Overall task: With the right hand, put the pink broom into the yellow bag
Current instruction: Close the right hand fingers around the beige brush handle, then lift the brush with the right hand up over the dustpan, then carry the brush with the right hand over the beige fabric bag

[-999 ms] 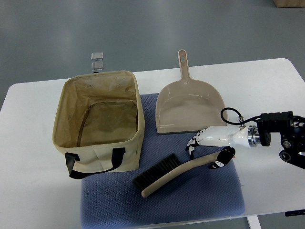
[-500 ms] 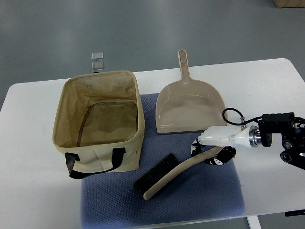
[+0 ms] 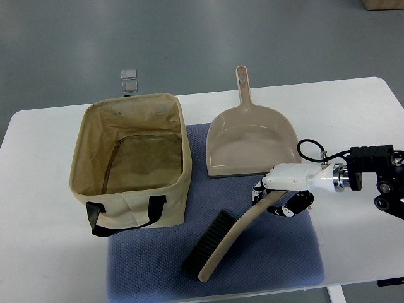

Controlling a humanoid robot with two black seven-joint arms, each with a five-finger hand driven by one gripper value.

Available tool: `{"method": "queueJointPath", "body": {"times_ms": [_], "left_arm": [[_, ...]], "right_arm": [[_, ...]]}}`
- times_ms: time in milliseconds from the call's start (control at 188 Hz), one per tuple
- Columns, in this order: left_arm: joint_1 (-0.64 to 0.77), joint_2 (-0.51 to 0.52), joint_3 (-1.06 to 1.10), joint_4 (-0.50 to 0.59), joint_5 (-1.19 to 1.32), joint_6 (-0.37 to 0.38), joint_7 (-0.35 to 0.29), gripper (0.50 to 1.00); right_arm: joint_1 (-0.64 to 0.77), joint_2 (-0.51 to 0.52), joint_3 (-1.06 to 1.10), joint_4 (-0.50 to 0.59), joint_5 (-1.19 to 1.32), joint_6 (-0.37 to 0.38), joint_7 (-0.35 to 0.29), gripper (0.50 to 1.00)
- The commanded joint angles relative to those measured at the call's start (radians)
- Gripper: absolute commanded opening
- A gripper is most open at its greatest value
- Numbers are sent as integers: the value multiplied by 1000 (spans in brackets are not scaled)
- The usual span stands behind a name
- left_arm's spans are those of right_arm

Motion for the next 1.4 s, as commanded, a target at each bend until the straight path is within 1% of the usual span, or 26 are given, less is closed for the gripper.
{"method": "queueJointPath", "body": {"times_ms": [0,85,266,601,835,978,1132,1281,1393], "left_arm": [[0,0,0,0,0,0,1,1000],[0,0,0,0,0,0,-1,1000],[0,0,0,0,0,0,-1,1000],[0,0,0,0,0,0,-1,1000],[0,0,0,0,0,0,1,1000],[0,0,0,0,0,0,-1,1000],[0,0,0,0,0,0,1,1000],[0,0,0,0,0,0,1,1000],[0,0,0,0,0,0,1,1000]], "right_arm": [[5,-17,28,0,7,-9,23,500],[5,-26,68,0,11,-5,34,500],[7,-85,103,0,49,-2,68,500],[25,-158,172,0,124,-2,78,500],[65,-206,180,0,173,-2,81,500],[117,-247,181,-1,221,3,83,500],[226,-296,183,-26,280,58,81,500],[295,-292,215,-74,300,112,78,500],[357,-275,237,-86,302,153,68,500]]}}
